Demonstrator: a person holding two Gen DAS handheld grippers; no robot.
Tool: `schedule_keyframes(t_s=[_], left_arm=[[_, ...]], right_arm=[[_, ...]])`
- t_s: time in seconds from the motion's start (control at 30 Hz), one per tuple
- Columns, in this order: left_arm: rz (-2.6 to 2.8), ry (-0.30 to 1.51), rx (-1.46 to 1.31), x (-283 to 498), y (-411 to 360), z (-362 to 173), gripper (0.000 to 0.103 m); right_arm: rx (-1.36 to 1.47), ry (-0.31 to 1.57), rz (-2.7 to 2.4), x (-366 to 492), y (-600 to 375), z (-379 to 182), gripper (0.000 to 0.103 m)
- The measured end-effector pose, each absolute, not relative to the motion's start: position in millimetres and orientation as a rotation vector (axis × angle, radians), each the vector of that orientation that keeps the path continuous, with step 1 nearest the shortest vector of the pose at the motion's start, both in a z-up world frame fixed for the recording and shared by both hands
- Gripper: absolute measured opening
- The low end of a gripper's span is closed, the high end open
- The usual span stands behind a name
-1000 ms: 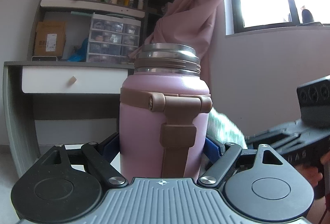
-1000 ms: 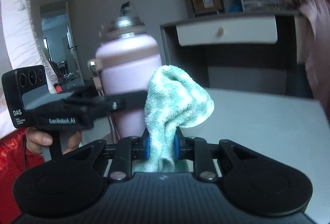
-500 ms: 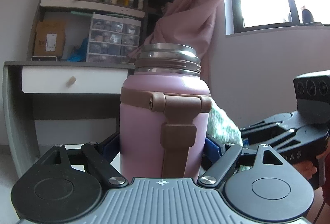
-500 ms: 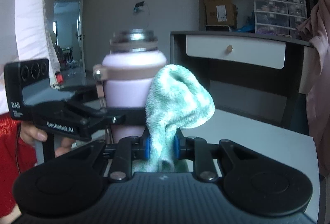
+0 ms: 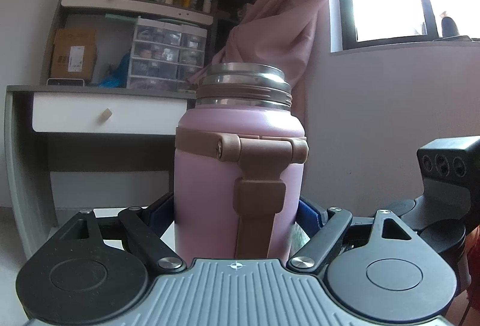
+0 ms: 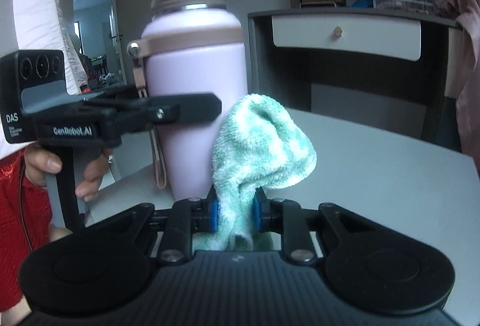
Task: Clean container
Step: 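Wipe the bottle side again with the towel in the right gripper, then rub the green towel along the pink bottle side with the right gripper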
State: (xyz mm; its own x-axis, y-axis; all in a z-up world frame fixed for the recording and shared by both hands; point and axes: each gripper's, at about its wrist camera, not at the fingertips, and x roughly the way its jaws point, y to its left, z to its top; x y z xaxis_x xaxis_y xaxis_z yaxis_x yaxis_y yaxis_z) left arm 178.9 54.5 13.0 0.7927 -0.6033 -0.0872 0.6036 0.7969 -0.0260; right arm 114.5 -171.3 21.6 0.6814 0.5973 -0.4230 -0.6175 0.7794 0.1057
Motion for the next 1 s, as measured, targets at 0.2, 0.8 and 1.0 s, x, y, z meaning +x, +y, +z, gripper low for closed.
schedule_keyframes(t_s=[0.2,0.8,1.0], left_arm=[[-0.648,0.092,0.003,179,53,11,0.084],[-0.650,0.092,0.004,181,53,11,0.084],[-0.650,0.093,0.003,181,53,11,0.084]], right_arm=[[-0.024,0.485,0.684,114,-173,14,0.022],[0.024,0.392,0.670,109,-185,38,0.022],[0.047,0.354,0.667,111,-191,48,0.022]])
